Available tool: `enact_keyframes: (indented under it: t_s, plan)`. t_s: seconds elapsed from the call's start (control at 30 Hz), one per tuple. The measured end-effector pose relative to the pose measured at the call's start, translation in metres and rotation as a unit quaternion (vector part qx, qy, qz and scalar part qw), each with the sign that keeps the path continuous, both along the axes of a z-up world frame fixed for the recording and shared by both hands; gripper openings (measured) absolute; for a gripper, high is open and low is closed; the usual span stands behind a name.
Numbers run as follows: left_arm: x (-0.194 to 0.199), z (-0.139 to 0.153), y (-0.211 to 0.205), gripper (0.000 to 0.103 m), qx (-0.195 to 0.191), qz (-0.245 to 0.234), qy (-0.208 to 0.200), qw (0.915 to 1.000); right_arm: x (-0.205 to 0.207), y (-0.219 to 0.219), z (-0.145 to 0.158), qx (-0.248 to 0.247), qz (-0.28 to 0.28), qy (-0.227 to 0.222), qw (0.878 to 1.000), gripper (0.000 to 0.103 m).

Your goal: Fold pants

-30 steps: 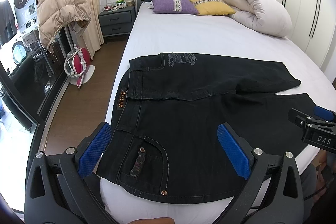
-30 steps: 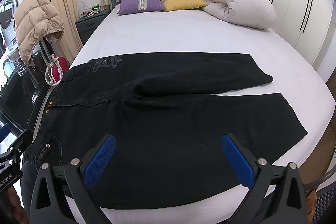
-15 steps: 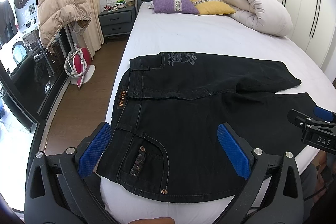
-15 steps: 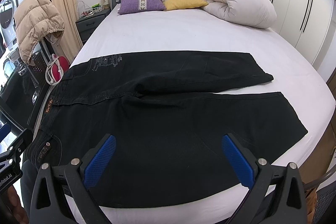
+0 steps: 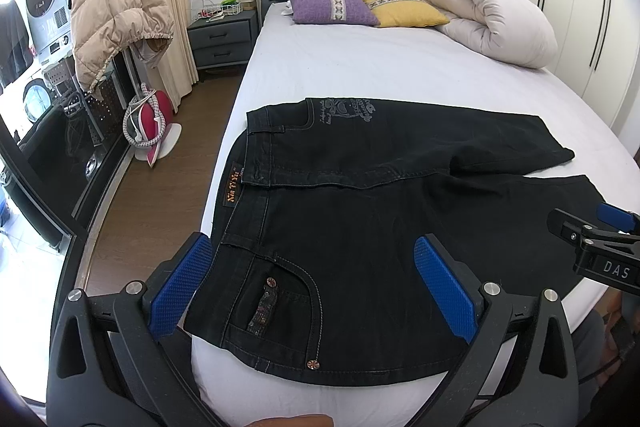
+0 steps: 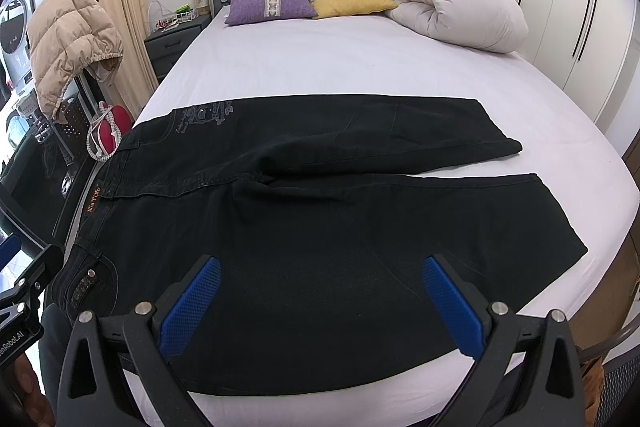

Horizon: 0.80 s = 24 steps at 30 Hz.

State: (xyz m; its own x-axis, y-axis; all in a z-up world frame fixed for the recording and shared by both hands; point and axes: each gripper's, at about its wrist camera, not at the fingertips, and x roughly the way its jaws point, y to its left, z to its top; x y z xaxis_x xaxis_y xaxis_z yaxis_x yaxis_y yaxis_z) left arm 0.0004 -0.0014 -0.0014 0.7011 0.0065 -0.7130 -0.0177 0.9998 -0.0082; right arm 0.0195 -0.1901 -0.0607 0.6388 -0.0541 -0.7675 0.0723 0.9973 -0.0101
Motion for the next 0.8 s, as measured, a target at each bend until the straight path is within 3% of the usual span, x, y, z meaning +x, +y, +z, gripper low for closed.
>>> enact_keyframes:
  t_s: [0.8]
  plan:
    - [-0.0013,-0.0023,0.0022,0.103,0.011,0.003,0.000,0.9999,-0.0006,0.0030,-0.0069,0.001,0.001,0.004,1.000,0.103]
